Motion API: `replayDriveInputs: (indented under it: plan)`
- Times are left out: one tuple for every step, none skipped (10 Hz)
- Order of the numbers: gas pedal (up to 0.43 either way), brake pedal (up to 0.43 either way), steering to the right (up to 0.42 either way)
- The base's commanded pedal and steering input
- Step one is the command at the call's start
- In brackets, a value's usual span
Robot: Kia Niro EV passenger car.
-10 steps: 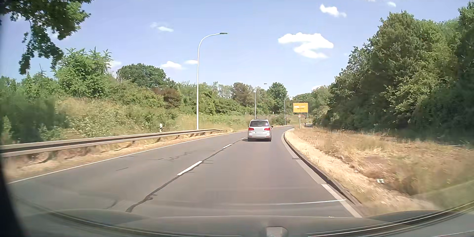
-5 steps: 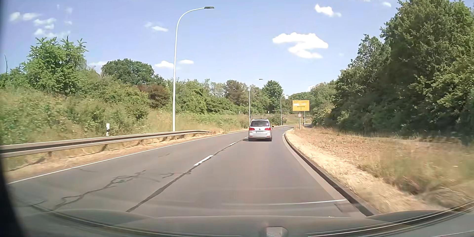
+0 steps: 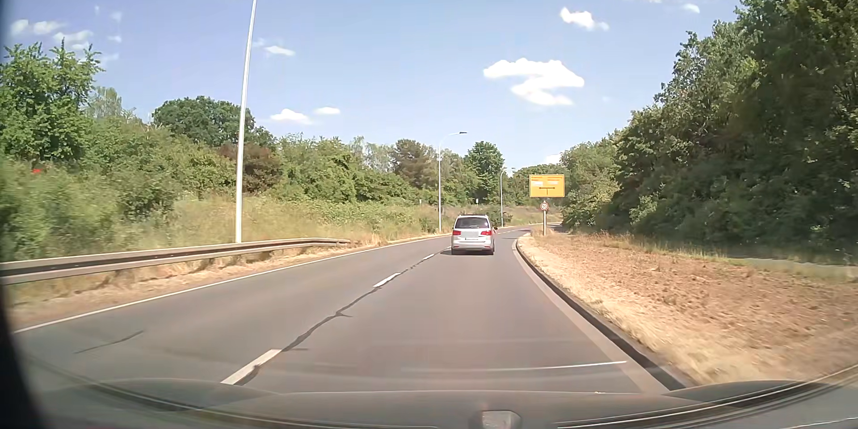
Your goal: Follow the waypoints while adhering to traffic rules and regulations
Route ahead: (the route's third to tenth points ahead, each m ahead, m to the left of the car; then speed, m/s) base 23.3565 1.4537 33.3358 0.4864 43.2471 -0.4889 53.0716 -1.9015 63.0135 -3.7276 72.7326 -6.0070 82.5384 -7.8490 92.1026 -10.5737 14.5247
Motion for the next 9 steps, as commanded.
replayDriveInputs:
  plan:
    - [0.15,0.03,0.015]
    - [0.15,0.03,0.016]
    - [0.15,0.03,0.016]
    - [0.15,0.03,0.016]
    - [0.15,0.03,0.016]
    - [0.15,0.03,0.016]
    - [0.15,0.03,0.016]
    - [0.15,0.03,0.016]
    - [0.15,0.03,0.016]
